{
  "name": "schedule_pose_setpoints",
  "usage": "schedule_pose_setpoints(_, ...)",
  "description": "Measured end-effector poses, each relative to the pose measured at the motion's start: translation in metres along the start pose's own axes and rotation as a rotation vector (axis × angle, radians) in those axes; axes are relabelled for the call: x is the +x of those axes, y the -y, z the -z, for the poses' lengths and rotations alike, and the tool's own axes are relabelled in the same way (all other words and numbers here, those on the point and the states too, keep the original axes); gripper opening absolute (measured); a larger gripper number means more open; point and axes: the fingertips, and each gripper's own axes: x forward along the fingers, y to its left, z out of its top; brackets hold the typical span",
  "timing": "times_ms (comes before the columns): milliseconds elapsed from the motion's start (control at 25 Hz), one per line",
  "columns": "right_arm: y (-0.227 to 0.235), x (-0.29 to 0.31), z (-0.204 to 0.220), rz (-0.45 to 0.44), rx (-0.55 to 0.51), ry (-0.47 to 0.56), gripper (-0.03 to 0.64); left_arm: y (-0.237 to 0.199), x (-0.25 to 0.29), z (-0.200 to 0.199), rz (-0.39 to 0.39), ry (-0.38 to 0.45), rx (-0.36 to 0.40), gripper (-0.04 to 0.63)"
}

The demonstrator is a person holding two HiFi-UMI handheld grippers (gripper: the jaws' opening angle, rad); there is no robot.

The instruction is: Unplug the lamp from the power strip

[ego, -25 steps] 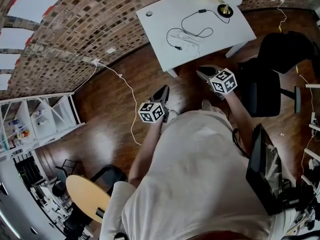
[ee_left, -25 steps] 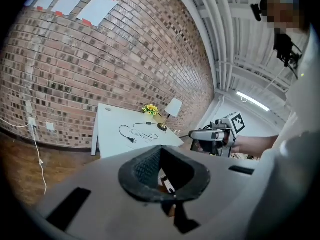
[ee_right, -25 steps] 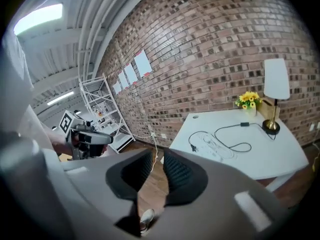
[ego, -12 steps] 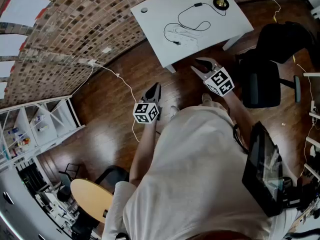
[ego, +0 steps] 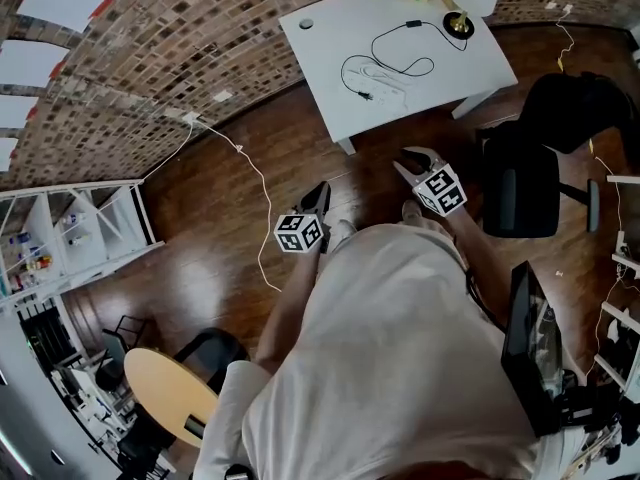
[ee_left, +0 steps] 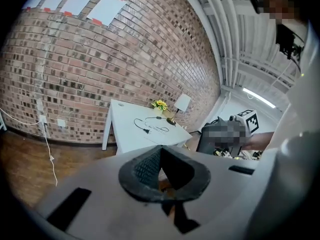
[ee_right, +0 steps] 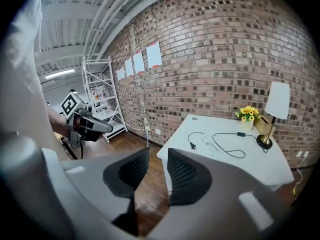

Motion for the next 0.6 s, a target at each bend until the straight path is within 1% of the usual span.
schedule_pose_setpoints(120,0.001,0.004,0.013,-0.012,0.020,-0.022,0.115,0.004,0.003,0.009,0.005,-0.019,-0.008,0.002)
schedule_pose_setpoints(320,-0.002,0.012,0.030,-0.033,0.060,-0.035,0.114,0.014,0.010,0.032,0.023,-0.067,-0.046,0.002)
schedule_pose_setpoints(440,-0.006,0.016,0.037,-0.048,0.072,-0.054,0.114,0.013,0.011,0.039,0.020,-0.091,-0.043,0.002)
schedule_pose_setpoints(600,-0.017,0.024,0.052,-0.079,0.072,-0.111,0.114,0.015,0.013,0.047,0.021,-0.116,-0.038,0.002)
